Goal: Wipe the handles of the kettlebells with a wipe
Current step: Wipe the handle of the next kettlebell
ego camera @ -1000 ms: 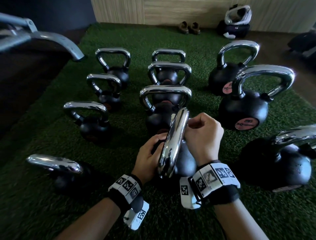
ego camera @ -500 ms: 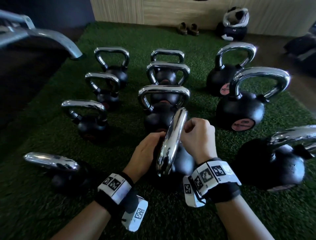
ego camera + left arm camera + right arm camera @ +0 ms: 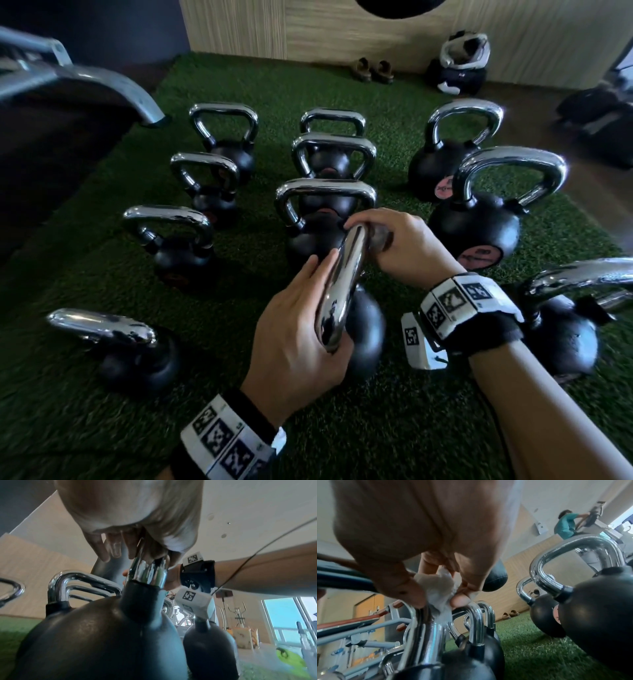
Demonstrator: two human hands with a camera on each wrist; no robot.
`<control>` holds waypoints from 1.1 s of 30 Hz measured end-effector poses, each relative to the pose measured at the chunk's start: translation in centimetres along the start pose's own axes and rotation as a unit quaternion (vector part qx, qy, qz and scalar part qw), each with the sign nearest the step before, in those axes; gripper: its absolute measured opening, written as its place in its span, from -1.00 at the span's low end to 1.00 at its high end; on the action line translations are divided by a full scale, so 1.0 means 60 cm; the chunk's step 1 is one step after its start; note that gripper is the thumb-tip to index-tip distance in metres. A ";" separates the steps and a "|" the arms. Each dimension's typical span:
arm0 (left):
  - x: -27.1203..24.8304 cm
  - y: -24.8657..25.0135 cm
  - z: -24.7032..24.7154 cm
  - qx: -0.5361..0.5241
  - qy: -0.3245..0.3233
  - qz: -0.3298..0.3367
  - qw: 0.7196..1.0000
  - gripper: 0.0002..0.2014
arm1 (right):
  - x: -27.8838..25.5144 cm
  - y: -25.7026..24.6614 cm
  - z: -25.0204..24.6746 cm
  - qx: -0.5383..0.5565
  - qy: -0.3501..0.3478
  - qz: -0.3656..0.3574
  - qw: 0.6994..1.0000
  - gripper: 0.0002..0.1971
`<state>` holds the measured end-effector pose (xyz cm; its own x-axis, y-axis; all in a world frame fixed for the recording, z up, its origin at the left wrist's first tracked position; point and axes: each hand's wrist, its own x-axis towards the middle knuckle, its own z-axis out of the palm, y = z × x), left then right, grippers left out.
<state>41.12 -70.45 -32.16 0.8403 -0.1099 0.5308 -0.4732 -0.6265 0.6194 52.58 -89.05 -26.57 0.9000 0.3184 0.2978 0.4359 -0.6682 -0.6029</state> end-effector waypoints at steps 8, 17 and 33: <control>0.037 -0.029 -0.045 0.008 -0.104 0.067 0.992 0.03 | -0.024 0.017 -0.005 -0.010 0.043 -0.013 0.999 -0.53; 0.142 -0.101 -0.128 0.103 -0.255 0.162 0.947 -0.18 | -0.172 -0.007 0.019 -0.004 0.179 0.030 0.983 -0.45; 0.112 -0.078 -0.150 0.056 -0.227 0.024 0.972 -0.52 | -0.166 -0.020 0.013 -0.009 0.156 0.081 0.984 -0.41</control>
<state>46.59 -61.29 -26.29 0.8602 -0.4546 0.2311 -0.5042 -0.6898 0.5196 43.12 -90.89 -29.35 0.9103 -0.0143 0.4137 0.2838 -0.7060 -0.6489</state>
